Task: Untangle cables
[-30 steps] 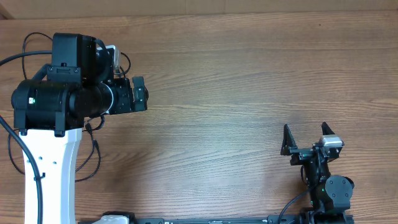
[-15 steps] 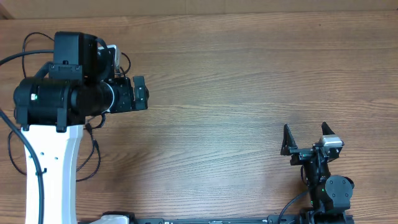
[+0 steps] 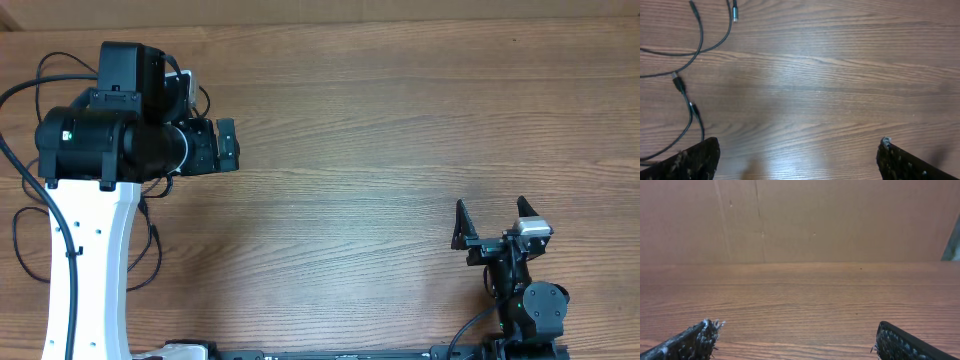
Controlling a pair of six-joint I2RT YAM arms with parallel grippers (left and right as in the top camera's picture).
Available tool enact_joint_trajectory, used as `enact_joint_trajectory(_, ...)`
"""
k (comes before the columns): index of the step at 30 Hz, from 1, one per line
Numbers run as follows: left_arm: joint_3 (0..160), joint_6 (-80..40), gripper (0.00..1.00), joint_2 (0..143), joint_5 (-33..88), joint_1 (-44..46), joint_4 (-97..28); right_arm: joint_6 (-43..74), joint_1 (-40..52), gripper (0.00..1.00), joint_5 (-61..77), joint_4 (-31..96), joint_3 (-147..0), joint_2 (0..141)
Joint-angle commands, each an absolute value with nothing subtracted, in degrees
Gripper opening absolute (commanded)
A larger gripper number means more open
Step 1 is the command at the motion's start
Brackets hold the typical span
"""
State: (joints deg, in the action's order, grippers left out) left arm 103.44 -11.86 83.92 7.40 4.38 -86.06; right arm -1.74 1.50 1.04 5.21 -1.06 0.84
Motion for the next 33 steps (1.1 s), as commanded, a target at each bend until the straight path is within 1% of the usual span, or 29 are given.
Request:
enact_joint_trajectory(1, 104.0, -11.7, 1.0, 83.7, 6.0, 4.2, -87.9, -2.0, 1.2, 1.0, 0.7, 4.9, -0.5, 0.2)
enact_joint_trajectory(4, 104.0, -12.1, 1.0, 83.0, 6.0, 4.2, -88.6, -2.0, 1.2, 1.0, 0.7, 4.9, -0.5, 0.2)
enact_joint_trajectory(8, 102.8, -12.0, 1.0, 80.6, 6.0, 4.2, -83.7, -2.0, 1.2, 1.0, 0.7, 4.9, -0.5, 0.2)
enact_joint_trajectory(13, 93.3, -11.5, 1.0, 72.6, 5.3, 4.6, -76.6, -2.0, 1.2, 1.0, 0.7, 4.9, -0.5, 0.2)
enact_joint_trajectory(15, 86.6, -11.6, 1.0, 68.2, 4.4, 4.6, -72.9, -2.0, 1.2, 1.0, 0.7, 4.9, -0.5, 0.2)
enact_joint_trajectory(17, 76.4, -11.6, 1.0, 61.1, 4.3, 4.5, -67.5, -2.0, 1.2, 1.0, 0.7, 4.9, -0.5, 0.2)
enact_joint_trajectory(21, 64.6, -11.5, 0.99, 50.7, 1.7, 4.5, -63.5, -2.0, 1.2, 1.0, 0.7, 4.9, -0.5, 0.2)
enact_joint_trajectory(27, 50.0, -2.0, 1.0, 33.3, 1.3, 4.5, -53.0, -2.0, 1.2, 1.0, 0.7, 4.9, -0.5, 0.2)
enact_joint_trajectory(33, 38.7, -0.2, 0.99, 17.9, 1.3, 4.5, -46.5, -2.0, 1.2, 1.0, 0.7, 4.9, -0.5, 0.2)
